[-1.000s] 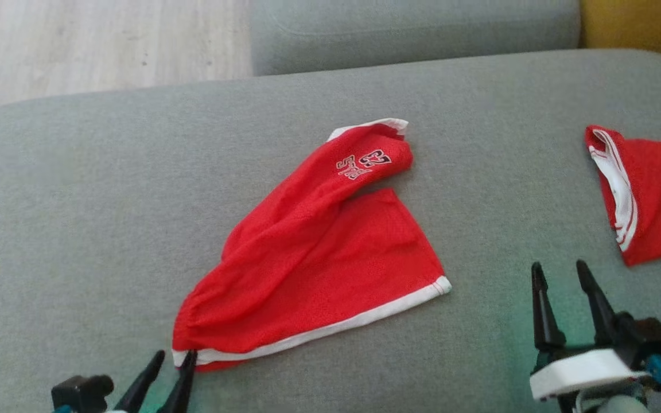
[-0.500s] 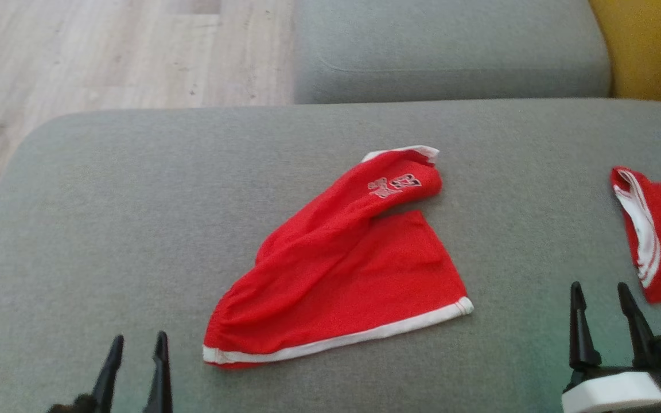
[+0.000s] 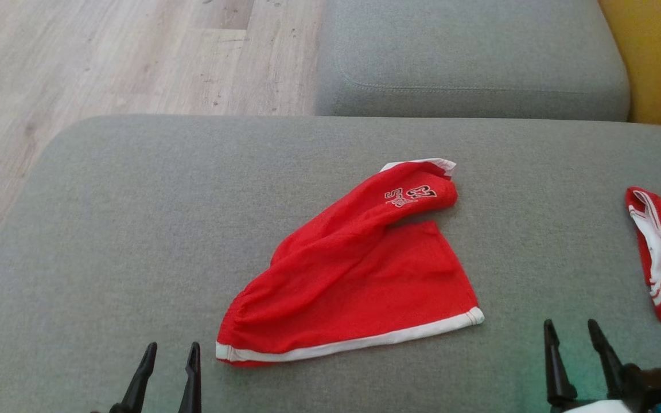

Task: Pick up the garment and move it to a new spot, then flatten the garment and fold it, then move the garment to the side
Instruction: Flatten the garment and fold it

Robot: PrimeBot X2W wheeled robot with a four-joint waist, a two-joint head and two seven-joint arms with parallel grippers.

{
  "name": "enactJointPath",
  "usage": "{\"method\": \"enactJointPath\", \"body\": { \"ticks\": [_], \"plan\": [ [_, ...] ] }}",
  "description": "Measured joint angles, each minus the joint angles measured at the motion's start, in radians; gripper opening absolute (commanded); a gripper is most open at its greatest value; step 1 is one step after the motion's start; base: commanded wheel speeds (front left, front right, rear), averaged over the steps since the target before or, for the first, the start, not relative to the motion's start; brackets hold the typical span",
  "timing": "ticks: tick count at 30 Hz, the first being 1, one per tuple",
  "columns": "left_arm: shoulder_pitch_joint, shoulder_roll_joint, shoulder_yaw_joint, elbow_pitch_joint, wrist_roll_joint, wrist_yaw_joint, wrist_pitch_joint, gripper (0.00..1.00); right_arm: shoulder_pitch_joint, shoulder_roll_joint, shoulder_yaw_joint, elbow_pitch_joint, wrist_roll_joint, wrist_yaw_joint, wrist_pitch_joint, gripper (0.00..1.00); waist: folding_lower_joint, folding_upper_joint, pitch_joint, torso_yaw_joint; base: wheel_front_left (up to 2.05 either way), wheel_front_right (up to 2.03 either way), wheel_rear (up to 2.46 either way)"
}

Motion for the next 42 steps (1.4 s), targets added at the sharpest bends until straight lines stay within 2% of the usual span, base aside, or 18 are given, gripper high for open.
{"method": "enactJointPath", "body": {
  "ticks": [10, 22, 24, 29, 32, 38, 39, 42],
  "plan": [
    [-0.003, -0.014, -0.018, 0.015, -0.005, -0.013, 0.000, 1.00, -0.001, 0.000, 0.022, 0.019, 0.007, 0.000, 0.000, 1.00, 0.0000, 0.0000, 0.006, -0.026, 0.00, 0.00, 0.00],
    [-0.023, 0.011, -0.056, 0.004, -0.032, -0.019, 0.000, 1.00, -0.008, 0.000, 0.046, 0.027, 0.021, 0.000, 0.000, 1.00, 0.0000, 0.0000, 0.012, -0.042, 0.00, 0.00, 0.00],
    [-0.030, 0.015, -0.072, -0.014, -0.049, -0.019, 0.000, 1.00, -0.017, 0.001, 0.051, 0.026, 0.071, 0.000, 0.000, 1.00, 0.0000, 0.0000, 0.013, -0.043, 0.00, 0.00, 0.00],
    [-0.060, 0.085, -0.137, -0.040, -0.089, -0.019, 0.000, 1.00, -0.087, 0.000, 0.060, 0.008, 0.104, 0.000, 0.002, 1.00, 0.0000, 0.0000, 0.017, -0.045, 0.00, 0.00, 0.00],
    [-0.069, 0.147, -0.175, -0.006, -0.139, -0.019, 0.012, 1.00, -0.151, 0.000, 0.098, 0.011, 0.086, 0.000, 0.069, 1.00, 0.0000, 0.0000, 0.024, -0.051, 0.00, 0.00, 0.00],
    [-0.119, 0.251, -0.309, -0.006, -0.297, -0.019, 0.168, 1.00, -0.260, -0.001, 0.188, 0.094, 0.068, 0.000, 0.356, 1.00, 0.0001, 0.0000, 0.064, -0.048, 0.00, 0.00, 0.00],
    [-0.150, 0.288, -0.342, -0.001, -0.334, -0.019, 0.207, 1.00, -0.274, -0.008, 0.211, 0.142, 0.026, 0.000, 0.430, 1.00, 0.0001, 0.0000, 0.079, -0.042, 0.00, 0.00, 0.00],
    [-0.178, 0.318, -0.376, 0.015, -0.391, -0.019, 0.235, 1.00, -0.277, -0.007, 0.214, 0.195, -0.003, 0.000, 0.481, 1.00, 0.0001, 0.0000, 0.101, -0.032, 0.00, 0.00, 0.00]
  ]
}}
